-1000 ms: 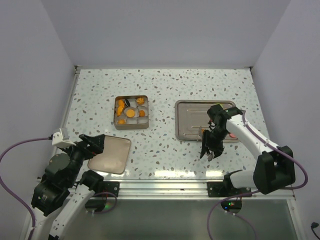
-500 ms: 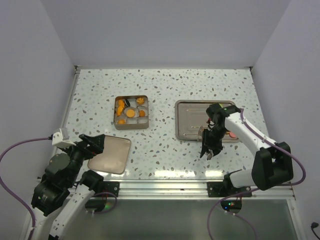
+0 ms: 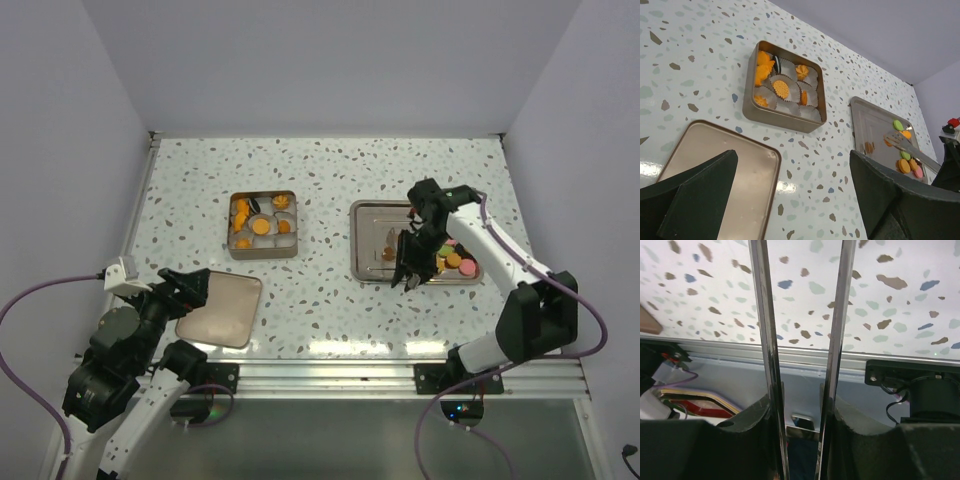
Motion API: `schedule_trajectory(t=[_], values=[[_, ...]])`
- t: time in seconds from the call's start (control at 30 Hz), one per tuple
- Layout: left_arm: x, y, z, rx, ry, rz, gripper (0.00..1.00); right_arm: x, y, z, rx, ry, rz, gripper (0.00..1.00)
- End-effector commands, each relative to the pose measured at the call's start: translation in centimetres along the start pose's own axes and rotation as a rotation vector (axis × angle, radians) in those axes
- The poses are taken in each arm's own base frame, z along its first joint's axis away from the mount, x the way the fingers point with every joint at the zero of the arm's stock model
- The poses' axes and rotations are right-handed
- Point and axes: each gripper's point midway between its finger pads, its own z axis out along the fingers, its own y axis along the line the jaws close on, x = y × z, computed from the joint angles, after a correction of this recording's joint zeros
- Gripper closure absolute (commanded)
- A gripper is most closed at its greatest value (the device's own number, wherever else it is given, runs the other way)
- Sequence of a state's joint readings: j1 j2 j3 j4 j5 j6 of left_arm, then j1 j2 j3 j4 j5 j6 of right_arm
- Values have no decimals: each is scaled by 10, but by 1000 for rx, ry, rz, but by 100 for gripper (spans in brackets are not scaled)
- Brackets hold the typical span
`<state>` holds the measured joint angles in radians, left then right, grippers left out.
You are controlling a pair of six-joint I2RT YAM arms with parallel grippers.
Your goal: Pack the cookies
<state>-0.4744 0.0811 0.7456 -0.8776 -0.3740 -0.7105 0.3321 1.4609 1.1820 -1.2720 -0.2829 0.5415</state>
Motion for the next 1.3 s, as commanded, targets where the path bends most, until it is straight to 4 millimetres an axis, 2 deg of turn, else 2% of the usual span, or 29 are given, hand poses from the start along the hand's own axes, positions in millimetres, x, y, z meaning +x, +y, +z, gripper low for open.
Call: schedule_trajectory(t=[0.0,0.17,0.23,0.27,0.3,0.4,0.43,0.47,0.5,0.53,0.57,0.63,0.67,0.73,0.9,1.27], values=[[-5,-4,4,9,-18,12,0,-16,35,-26,-82,-60,-30,70],[-5,-4,5,10,-16,14,0,-19,91,-36,-116,-85,-117,71],[-4,-4,5,8,-17,14,0,-9,115,-33,-125,-75,-174,71],[-5,-4,4,10,-19,13,0,-8,131,-39,-151,-91,-183,71],[-5,-4,5,11,-17,13,0,0,146,-30,-144,-69,-222,71],[-4,-4,5,8,-16,15,0,10,179,-29,-171,-72,-271,71],[-5,-4,5,8,-17,14,0,21,189,-17,-155,-46,-305,71],[-5,-4,5,8,-16,15,0,24,202,-20,-175,-52,-322,71],[-4,-4,5,8,-14,17,0,36,213,-16,-183,-38,-356,71],[-5,-4,5,10,-16,16,0,38,219,-4,-168,-16,-358,71],[-5,-4,5,8,-16,17,0,42,232,-6,-190,-21,-378,71],[-5,-4,4,8,-19,13,0,52,244,8,-177,10,-405,72],[-5,-4,4,8,-19,15,0,53,254,6,-195,6,-417,72],[-6,-3,3,8,-27,10,0,57,267,14,-199,20,-433,72],[-6,-3,3,8,-27,10,0,60,281,22,-208,40,-446,72],[-8,-3,1,10,-36,0,0,58,283,38,-198,59,-432,72]])
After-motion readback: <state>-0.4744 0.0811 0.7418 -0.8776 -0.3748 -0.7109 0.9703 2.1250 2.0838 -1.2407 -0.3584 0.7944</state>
